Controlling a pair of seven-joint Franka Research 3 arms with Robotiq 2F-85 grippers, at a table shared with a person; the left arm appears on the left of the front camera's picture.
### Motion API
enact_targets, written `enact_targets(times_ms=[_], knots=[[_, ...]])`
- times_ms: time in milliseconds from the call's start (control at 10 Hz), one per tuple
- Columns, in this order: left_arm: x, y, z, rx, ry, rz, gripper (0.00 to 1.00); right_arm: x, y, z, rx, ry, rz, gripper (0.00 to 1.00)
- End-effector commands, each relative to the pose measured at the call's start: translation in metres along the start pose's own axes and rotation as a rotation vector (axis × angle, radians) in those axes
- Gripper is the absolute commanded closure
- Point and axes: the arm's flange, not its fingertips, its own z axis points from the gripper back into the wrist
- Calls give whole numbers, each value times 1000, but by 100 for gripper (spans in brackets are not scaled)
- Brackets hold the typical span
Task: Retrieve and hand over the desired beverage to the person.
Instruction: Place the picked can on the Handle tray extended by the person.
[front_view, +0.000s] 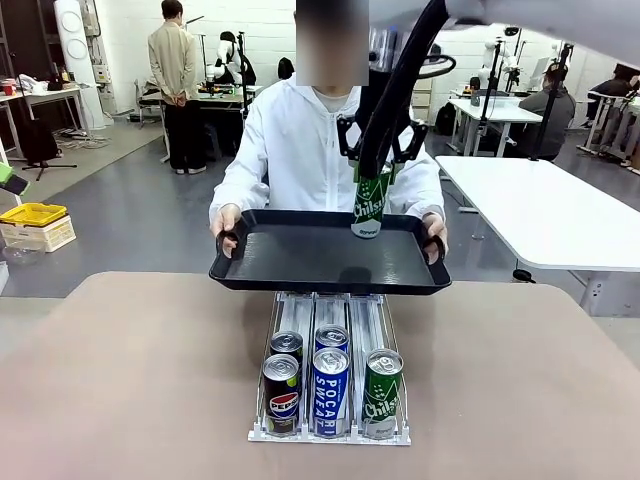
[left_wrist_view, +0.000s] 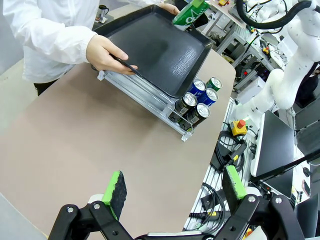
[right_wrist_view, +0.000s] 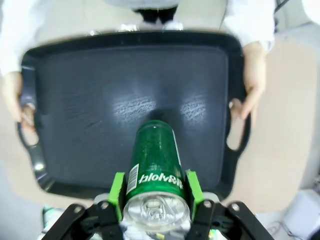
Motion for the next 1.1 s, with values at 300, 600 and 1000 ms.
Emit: enact_targets(times_ms=[300,600,1000], knots=[[2,-2,2,-9,-7,1,0,9,-11,-43,-26,12,14,42],[2,-2,2,-9,-7,1,0,12,-14,-52,-30,45,4,42],[2,-2,2,-9,-7,1,0,12,-12,-51,-31,59,4,33]])
